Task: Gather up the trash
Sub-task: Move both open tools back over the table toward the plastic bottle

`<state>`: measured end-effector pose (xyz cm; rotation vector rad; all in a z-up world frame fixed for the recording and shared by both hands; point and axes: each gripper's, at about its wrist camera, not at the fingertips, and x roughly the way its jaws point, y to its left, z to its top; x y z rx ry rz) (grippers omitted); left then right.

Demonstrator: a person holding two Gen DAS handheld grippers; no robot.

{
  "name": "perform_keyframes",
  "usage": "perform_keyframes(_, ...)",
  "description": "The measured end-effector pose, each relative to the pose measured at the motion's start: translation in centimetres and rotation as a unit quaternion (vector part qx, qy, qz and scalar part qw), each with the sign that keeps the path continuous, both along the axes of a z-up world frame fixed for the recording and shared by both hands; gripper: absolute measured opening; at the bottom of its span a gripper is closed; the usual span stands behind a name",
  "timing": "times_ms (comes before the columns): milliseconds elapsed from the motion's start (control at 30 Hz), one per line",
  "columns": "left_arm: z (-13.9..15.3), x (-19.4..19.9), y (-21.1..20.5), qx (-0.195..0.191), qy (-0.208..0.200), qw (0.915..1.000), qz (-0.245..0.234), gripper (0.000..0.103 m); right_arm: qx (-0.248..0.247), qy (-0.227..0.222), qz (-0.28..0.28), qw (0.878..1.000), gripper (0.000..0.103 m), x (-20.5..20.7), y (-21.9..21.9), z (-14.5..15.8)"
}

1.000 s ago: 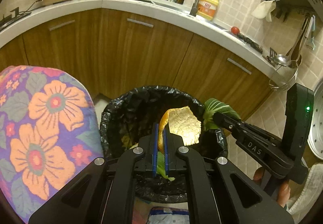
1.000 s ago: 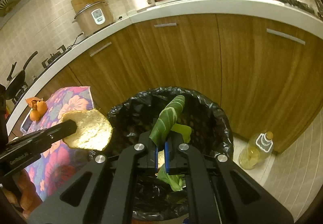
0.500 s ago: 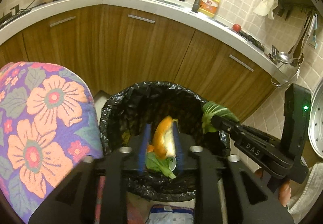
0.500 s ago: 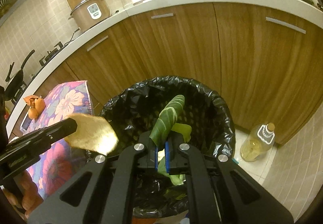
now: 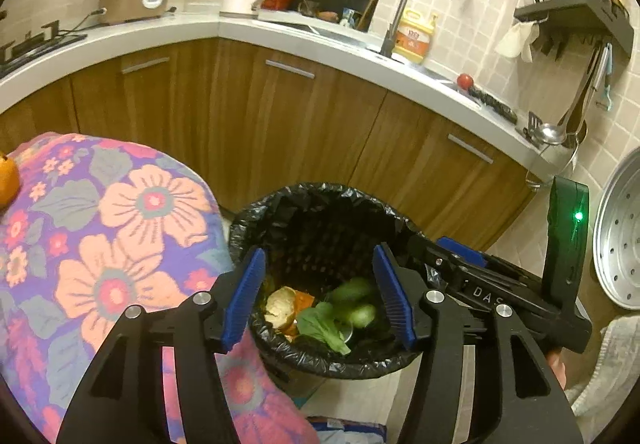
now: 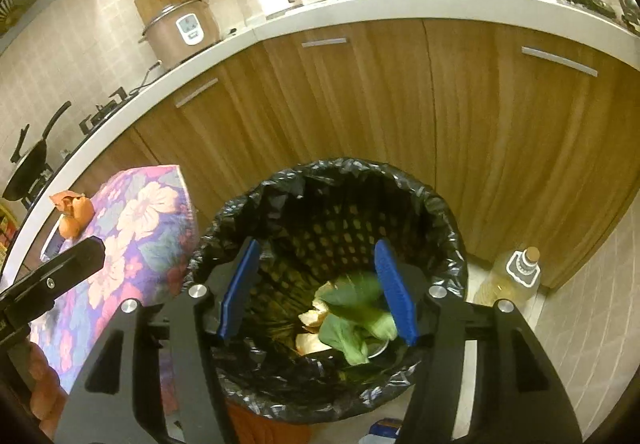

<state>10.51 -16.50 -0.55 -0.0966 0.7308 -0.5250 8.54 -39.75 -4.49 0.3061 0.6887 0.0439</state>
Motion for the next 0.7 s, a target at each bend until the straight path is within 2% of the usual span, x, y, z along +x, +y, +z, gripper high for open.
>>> perform_keyframes(300, 2.6, -2.6, 4.1, -0.012, -0.031, 0.9991, 0.027, 0.060, 0.000, -0.031, 0.041, 0.999, 0.056, -0.6, 4.2, 2.8)
perform_keyframes(533, 5.2, -5.2, 9.7, -0.037, -0.055, 0.9953, 0.070, 0.066, -0.015, -0.061, 0.096, 0.993, 0.056, -0.8, 9.6, 5.6)
perform_keyframes(700, 6.8, -6.8, 13.2, -0.039, -0.071, 0.9906, 0.110, 0.071, -0.019, -0.071, 0.129, 0.989, 0.056, -0.7, 13.0, 6.7)
